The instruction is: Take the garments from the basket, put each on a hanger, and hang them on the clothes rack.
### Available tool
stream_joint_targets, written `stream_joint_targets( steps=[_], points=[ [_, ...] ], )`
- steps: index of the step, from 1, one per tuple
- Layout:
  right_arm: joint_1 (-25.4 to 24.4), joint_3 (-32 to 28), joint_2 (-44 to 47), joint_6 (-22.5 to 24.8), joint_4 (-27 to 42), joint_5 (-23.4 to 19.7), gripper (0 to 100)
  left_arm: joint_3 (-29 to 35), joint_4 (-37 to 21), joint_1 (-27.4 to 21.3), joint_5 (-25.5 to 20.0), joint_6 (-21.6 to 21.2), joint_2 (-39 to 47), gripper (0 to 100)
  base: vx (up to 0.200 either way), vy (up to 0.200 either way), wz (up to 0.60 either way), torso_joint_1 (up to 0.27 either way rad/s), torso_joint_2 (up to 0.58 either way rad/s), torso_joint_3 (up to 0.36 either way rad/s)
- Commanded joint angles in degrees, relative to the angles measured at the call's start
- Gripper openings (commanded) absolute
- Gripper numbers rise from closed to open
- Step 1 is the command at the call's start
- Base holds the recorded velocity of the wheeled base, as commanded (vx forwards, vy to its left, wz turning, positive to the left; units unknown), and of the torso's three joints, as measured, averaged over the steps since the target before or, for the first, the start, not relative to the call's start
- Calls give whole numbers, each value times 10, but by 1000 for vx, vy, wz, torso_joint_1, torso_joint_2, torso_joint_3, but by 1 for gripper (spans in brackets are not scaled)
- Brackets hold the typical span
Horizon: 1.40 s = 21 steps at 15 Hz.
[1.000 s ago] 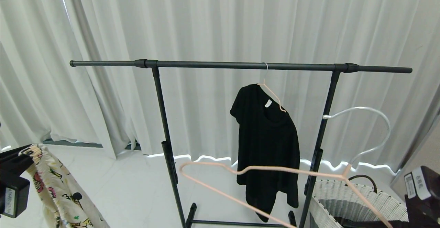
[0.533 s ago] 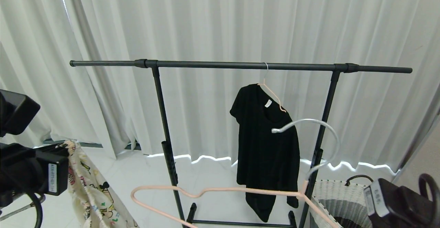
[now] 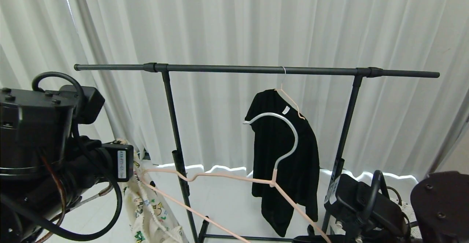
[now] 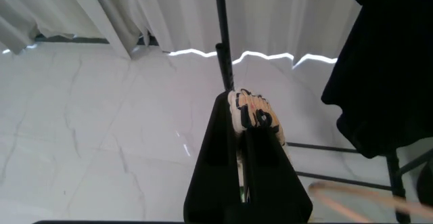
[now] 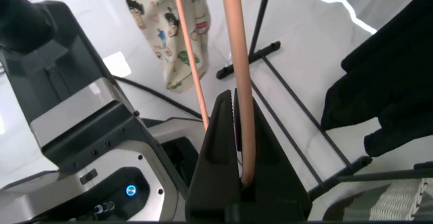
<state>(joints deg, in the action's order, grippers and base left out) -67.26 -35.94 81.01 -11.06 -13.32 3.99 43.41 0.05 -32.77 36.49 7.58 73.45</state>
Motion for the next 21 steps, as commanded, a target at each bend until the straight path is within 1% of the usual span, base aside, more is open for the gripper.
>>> stream_joint_targets(
  steps=[1, 3, 6, 10, 12, 14, 16, 18, 19, 21],
  points=[
    [-2, -1, 6, 0, 0, 0, 0, 2, 3, -6, 1, 1, 23, 0, 0, 0, 0, 0, 0, 0],
    [-3, 1, 3, 0, 1, 0, 0, 2, 5, -6, 2, 1, 25, 0, 0, 0, 0, 0, 0, 0],
    [-20, 6, -12, 0, 5, 1, 0, 4, 5, -5, 8, 1, 25, 0, 0, 0, 0, 0, 0, 0],
    [-20, 4, -1, 0, 3, 3, 0, 4, 5, -11, 19, 2, 20, 0, 0, 0, 0, 0, 0, 0],
    [-19, -6, 23, -1, 1, 24, 0, 6, 5, -28, 40, 7, 20, 0, 0, 0, 0, 0, 0, 0],
    [-19, -25, 46, -3, 0, 31, 0, 6, 5, -41, 46, 15, 20, 0, 0, 0, 0, 0, 0, 0],
    [-18, -45, 64, -3, 0, 33, 0, 6, 5, -44, 49, 15, 20, 0, 0, 0, 0, 0, 0, 0],
    [-18, -61, 86, -5, -3, 54, 0, 6, 5, -45, 51, 16, 20, 0, 0, 0, 0, 0, 0, 0],
    [-18, -63, 97, -15, -15, 67, 0, 6, 5, -47, 59, 16, 20, 0, 0, 0, 0, 0, 0, 0],
    [-19, -67, 115, -33, -42, 79, 0, 6, 5, -49, 65, 16, 20, 0, 0, 0, 0, 0, 0, 0]
  ],
)
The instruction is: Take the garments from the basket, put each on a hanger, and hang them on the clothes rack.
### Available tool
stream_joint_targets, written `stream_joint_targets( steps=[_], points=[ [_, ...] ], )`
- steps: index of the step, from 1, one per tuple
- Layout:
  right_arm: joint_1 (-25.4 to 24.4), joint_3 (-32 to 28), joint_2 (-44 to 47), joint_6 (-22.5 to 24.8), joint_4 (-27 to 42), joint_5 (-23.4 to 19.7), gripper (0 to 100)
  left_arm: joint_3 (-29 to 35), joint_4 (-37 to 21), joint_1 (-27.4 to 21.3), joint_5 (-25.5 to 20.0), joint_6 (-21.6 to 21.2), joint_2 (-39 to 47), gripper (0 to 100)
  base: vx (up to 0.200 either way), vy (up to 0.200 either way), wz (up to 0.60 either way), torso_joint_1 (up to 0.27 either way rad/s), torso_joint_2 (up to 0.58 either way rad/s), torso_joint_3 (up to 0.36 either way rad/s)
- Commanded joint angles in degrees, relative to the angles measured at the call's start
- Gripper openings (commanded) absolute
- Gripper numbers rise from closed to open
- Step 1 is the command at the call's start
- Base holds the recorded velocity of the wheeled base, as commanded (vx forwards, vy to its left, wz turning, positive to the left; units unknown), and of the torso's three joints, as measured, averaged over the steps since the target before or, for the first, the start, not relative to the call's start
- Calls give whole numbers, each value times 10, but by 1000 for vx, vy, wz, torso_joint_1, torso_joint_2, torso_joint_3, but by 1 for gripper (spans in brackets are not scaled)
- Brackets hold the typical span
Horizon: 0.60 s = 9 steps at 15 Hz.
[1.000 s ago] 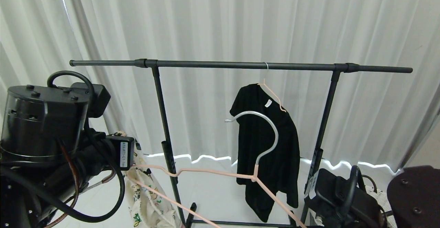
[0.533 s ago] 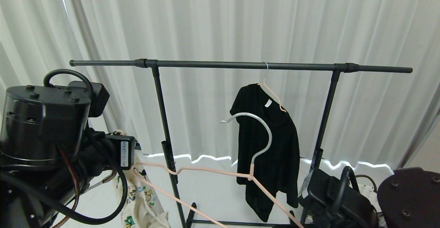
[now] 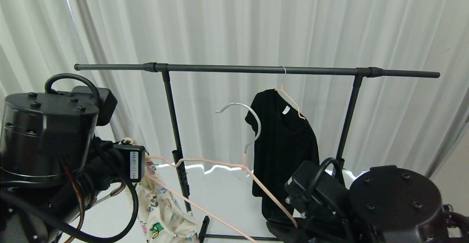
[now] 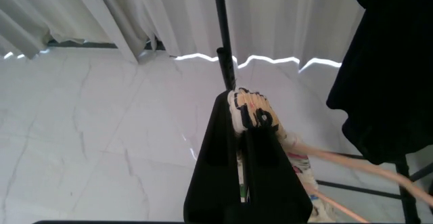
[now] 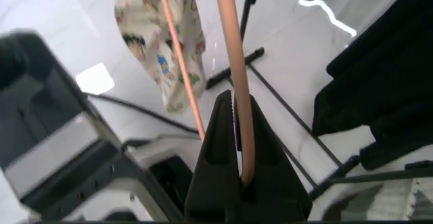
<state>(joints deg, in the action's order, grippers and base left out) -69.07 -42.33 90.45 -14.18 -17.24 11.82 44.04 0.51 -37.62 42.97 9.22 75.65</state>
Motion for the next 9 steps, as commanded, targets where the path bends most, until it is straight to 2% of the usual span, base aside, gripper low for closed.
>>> stream_joint_targets(
  steps=[1, 5, 6, 9],
  points=[
    [-2, -5, 31, -2, -11, 8, 0, 0, 0, -2, 0, 0, -2, 0, 0, 0, 0, 0, 0, 0],
    [-11, -27, 58, -4, -13, 16, 0, 2, 0, -34, 2, 19, -7, 0, 0, 0, 0, 0, 0, 0],
    [-16, -38, 70, -4, -13, 17, 0, 8, 0, -72, 4, 31, -8, 0, 0, 0, 0, 0, 0, 0],
    [-26, -51, 90, -16, -14, 19, 0, 46, 0, -148, 5, 31, -4, 0, 0, 0, 0, 0, 0, 0]
  ],
)
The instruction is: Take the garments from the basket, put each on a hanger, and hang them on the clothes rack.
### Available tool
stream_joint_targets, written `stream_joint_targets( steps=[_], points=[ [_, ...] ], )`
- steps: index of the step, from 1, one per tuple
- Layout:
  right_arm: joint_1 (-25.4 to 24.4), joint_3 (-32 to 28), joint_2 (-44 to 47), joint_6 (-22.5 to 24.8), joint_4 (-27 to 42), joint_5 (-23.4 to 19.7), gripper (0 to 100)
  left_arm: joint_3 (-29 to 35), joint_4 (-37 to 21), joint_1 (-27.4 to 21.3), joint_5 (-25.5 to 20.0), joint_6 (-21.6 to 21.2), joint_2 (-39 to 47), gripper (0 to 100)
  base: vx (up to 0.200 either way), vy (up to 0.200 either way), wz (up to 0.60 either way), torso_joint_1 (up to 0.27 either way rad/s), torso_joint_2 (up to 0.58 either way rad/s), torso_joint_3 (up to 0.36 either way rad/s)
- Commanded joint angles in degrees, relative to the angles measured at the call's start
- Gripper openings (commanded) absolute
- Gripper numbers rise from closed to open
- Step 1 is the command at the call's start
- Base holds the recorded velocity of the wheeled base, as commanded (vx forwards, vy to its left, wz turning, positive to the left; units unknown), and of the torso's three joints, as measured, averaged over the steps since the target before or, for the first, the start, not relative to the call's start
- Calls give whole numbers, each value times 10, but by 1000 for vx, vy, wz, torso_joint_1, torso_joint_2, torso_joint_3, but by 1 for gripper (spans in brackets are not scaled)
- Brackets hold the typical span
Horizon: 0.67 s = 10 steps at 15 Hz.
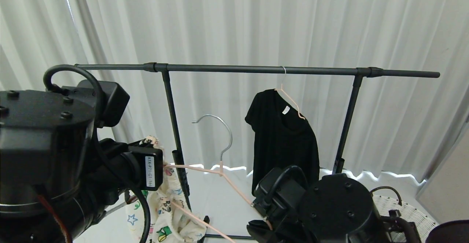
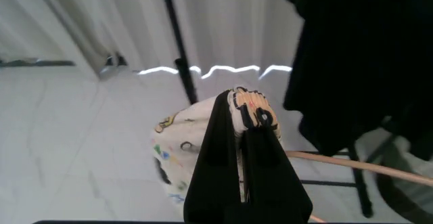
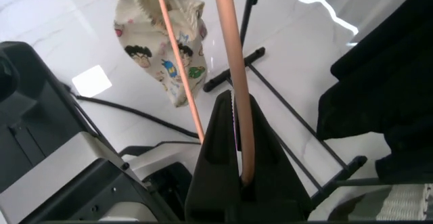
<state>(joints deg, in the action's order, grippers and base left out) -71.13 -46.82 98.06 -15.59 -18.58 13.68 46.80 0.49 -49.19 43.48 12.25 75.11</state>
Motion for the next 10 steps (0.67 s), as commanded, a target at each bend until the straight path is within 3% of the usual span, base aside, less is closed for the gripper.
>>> stream_joint_targets(
  steps=[1, 5, 10],
  points=[
    [-8, -13, 20, -9, -1, 1, 0, 29, 0, -54, 0, 0, 4, 0, 0, 0, 0, 0, 0, 0],
    [-13, -28, 31, -15, -1, 3, 0, 50, 0, -124, 0, -1, 14, 0, 0, 0, 0, 0, 0, 0],
    [-14, -28, 31, -38, -1, 35, 0, 50, 0, -131, 58, 2, 33, 0, 0, 0, 0, 0, 0, 0]
  ],
)
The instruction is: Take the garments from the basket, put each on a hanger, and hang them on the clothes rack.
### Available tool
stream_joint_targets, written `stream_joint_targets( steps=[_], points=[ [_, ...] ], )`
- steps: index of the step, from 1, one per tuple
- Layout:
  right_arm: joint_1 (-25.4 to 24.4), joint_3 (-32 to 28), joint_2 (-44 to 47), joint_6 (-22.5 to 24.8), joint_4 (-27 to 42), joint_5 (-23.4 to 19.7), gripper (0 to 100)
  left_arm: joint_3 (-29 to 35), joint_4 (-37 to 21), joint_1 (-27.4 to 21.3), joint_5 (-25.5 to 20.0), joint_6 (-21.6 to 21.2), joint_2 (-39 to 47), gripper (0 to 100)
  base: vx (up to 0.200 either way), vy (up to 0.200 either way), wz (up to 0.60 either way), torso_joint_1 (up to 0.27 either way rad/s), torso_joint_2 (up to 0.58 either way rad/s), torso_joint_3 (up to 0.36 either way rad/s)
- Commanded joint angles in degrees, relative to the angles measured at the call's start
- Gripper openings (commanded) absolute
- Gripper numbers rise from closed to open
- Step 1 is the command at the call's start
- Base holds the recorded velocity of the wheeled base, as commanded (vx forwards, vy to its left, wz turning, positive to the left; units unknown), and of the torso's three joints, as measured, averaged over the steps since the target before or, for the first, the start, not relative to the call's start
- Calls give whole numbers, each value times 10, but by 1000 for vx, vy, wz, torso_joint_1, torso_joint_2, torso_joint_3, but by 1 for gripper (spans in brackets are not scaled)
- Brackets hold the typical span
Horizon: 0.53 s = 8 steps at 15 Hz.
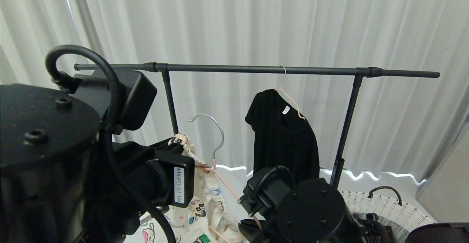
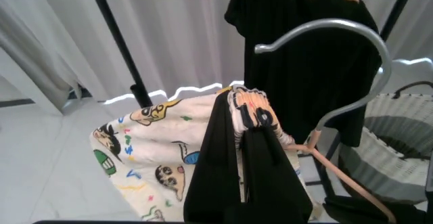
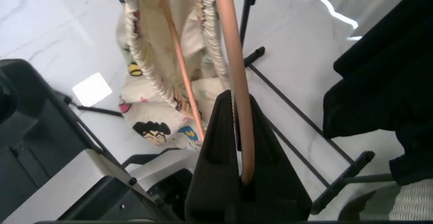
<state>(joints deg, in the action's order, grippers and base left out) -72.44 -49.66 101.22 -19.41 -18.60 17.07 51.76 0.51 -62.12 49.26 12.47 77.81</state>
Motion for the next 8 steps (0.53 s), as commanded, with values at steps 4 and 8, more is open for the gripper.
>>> stream_joint_targets(
  steps=[4, 8],
  points=[
    [-1, 0, -2, -6, -9, 15, 0, -1, 0, -30, -1, 0, 3, 0, 0, 0, 0, 0, 0, 0],
    [-1, 2, -4, -6, -22, 19, 0, -1, 0, -49, -6, -1, 6, 0, 0, 0, 0, 0, 0, 0]
  ],
)
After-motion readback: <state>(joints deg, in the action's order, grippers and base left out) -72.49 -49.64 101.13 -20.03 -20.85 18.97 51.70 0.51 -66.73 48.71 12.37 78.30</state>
